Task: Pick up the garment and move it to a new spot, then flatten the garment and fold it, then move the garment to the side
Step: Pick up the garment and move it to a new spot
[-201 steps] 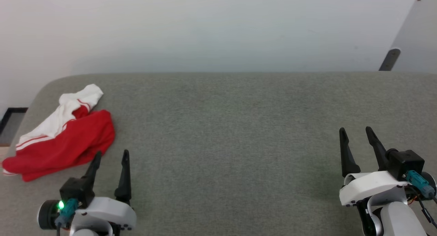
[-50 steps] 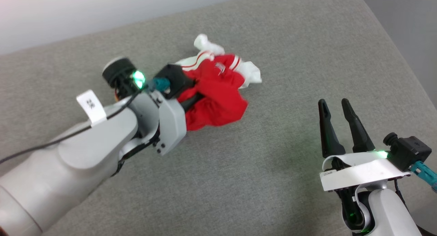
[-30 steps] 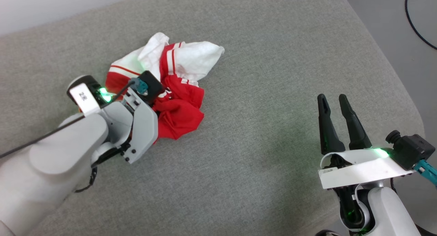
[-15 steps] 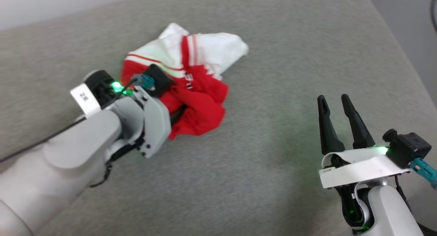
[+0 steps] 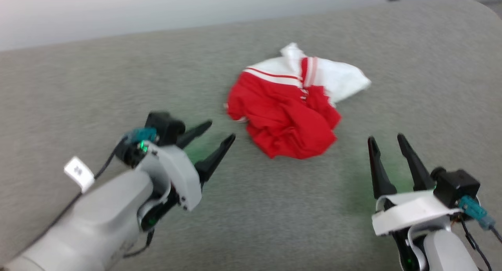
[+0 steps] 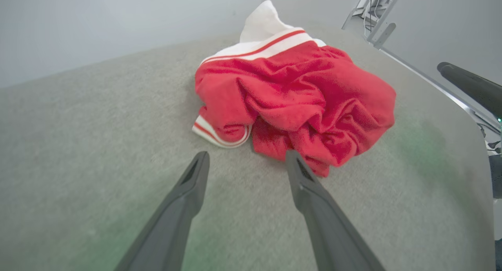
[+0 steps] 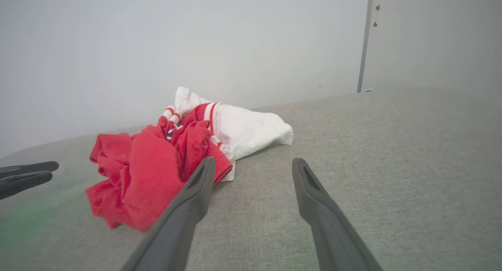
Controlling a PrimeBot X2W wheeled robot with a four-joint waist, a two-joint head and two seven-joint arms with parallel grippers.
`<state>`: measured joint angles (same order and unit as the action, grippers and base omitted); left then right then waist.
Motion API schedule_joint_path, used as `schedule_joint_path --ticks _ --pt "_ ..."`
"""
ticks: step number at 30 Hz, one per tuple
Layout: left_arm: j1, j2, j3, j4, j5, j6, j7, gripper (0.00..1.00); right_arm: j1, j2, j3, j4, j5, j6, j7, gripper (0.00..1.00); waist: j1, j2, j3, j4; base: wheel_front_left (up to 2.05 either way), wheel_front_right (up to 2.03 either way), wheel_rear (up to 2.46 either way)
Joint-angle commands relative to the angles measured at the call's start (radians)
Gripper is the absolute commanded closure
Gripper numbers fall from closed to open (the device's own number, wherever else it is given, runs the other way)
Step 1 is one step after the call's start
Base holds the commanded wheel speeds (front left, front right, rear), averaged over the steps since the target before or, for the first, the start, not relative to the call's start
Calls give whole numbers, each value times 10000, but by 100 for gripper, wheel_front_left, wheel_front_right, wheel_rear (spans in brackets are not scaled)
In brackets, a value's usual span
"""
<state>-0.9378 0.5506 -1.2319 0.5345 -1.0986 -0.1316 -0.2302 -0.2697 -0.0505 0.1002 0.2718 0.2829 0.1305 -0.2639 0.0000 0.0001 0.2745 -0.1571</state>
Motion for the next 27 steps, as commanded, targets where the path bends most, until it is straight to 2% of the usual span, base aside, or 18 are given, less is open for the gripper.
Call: schedule_joint_path --ticks 1,4,10,11,12,16,21,22,27 --pt "614 -144 223 328 -189 24 -233 0 345 -22 -222 197 -341 3 -7 0 0 -1 -989 1577 0 0 0" --pt "1366 -440 850 752 -199 29 -345 0 610 -124 -567 341 -515 4 -7 0 0 -1 -1211 2154 0 0 0" --pt "3214 -761 3374 645 1034 92 -335 0 1312 -344 -1153 354 -531 4 -6 0 0 -1 -1628 3050 0 0 0" --pt "3214 -761 3374 645 1034 92 -335 0 1312 -344 -1153 354 -531 4 -6 0 0 -1 -1628 3050 0 0 0" --pt "3835 -808 4349 457 1554 111 -339 0 1511 -428 -1248 327 -538 3 -6 0 0 -1 -1751 3187 0 0 0" --pt "5170 -873 6347 -76 2731 289 -336 0 1720 -562 -1319 280 -539 3 -6 0 0 -1 -1985 3151 0 0 0" --pt "6660 -1053 8638 -911 4158 472 -337 0 1732 -646 -1302 157 -551 3 -6 0 0 -1 -2177 2745 0 0 0" --pt "6660 -1053 8638 -911 4158 472 -337 0 1732 -646 -1302 157 -551 3 -6 0 0 -1 -2177 2745 0 0 0" --pt "7584 -1366 10184 -1542 5441 513 -338 0 1631 -812 -1414 -58 -545 3 -6 0 0 -1 -2332 2375 0 0 0"
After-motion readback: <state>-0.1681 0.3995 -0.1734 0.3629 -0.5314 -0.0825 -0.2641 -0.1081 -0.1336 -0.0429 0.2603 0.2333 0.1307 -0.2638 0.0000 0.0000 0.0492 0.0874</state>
